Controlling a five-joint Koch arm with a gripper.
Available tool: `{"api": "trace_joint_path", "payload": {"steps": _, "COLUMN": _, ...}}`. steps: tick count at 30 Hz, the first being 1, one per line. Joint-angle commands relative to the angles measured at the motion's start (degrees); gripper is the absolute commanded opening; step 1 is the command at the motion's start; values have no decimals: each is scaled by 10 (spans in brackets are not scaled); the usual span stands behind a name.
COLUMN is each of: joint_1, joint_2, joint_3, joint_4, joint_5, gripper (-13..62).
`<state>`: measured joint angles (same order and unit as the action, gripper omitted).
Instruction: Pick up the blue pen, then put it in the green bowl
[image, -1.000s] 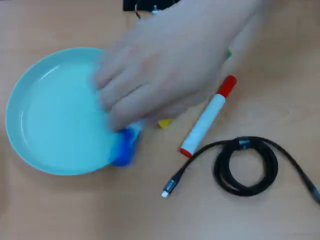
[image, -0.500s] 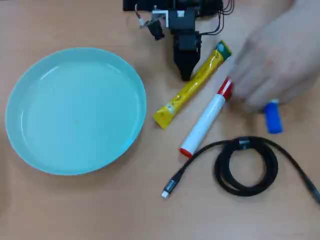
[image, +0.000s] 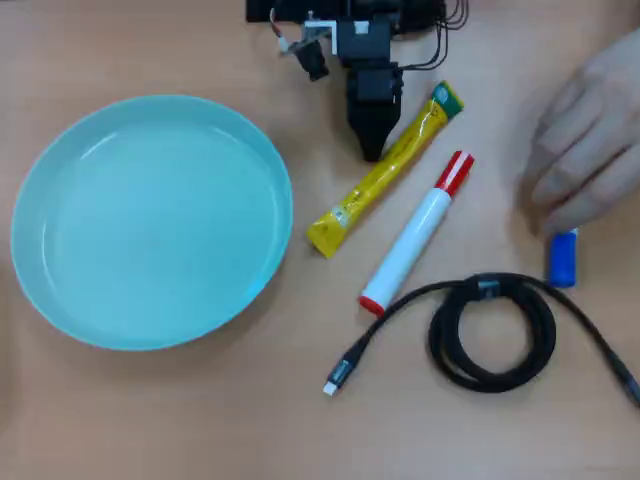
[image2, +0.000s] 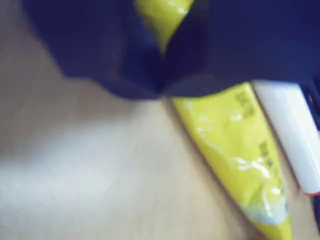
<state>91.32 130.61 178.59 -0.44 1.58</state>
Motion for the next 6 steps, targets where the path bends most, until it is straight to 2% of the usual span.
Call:
{"api": "trace_joint_path", "payload": {"steps": 1, "joint_1": -5, "joint_2": 51, "joint_3": 22, "joint_4": 22, "joint_5": 4, "gripper": -78}}
{"api": "trace_joint_path", "payload": {"steps": 6, "joint_1": -5, "joint_2": 51, "joint_3": 22, "joint_4": 22, "joint_5": 4, "gripper": -78}}
